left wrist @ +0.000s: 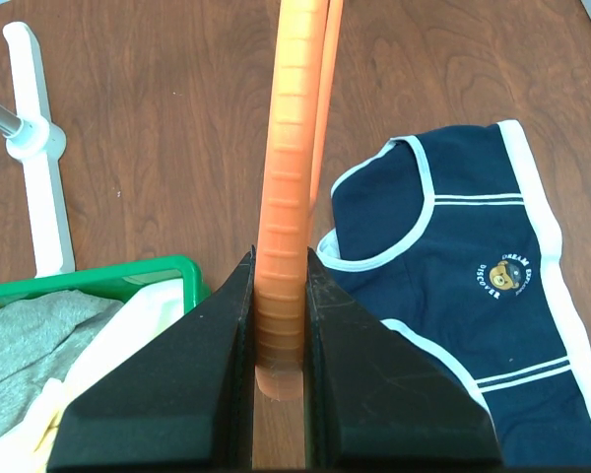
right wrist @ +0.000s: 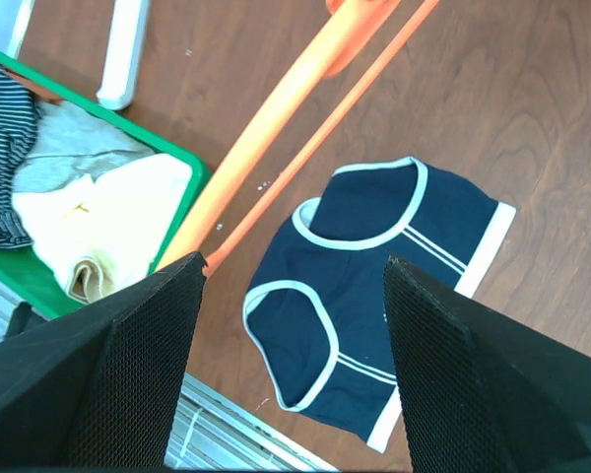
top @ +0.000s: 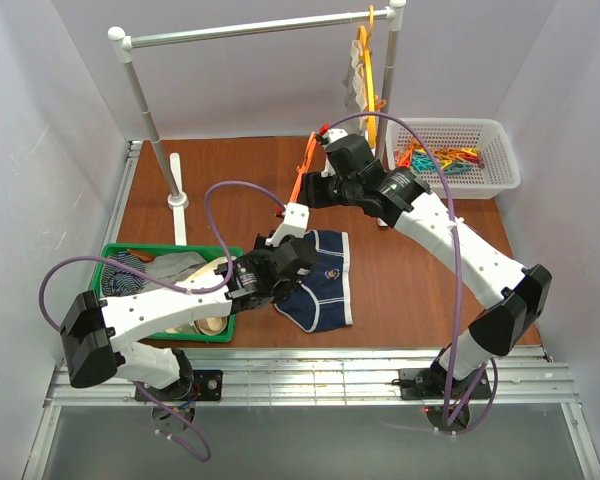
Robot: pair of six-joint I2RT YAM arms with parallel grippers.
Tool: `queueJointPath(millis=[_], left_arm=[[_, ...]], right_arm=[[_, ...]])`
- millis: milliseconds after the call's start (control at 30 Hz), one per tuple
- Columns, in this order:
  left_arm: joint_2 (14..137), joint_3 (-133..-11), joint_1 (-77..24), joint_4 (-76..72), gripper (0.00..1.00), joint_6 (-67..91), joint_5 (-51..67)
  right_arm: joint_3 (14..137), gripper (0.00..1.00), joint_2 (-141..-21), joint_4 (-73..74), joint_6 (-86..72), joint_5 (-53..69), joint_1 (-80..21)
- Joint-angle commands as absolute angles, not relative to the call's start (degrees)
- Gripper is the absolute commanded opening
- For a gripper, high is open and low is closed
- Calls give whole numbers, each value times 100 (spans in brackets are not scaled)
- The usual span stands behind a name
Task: Clip the underwear to the hanger
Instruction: Place the hanger at the center of the board.
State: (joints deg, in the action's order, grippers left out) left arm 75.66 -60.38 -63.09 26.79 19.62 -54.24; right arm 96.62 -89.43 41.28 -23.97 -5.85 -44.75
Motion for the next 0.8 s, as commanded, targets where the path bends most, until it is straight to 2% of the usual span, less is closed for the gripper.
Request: queueJointPath(millis=[0, 633, 700, 733, 767], left_arm=[[7532, -6275, -6433, 2637, 0, 2153, -6038], [7945, -6442, -6943, 2645, 0, 2347, -6433], [7954, -6469, -6961, 2663, 0, 2373, -6486], [7963, -6477, -6961, 2672, 0, 2425, -6539], [7972, -6478, -6970, 2689, 0, 2469, -6565]], right_arm=[[10195, 66, -8938, 4210, -2575, -782, -4482], [10222, 65, -9642, 4174, -2628, -641, -4474], [10222, 58, -9676, 4253, -2602, -721, -4465], [10248, 50, -9685, 4376, -2602, -738, -4474], [10248, 31, -9703, 4447, -2602, -764, -4465]])
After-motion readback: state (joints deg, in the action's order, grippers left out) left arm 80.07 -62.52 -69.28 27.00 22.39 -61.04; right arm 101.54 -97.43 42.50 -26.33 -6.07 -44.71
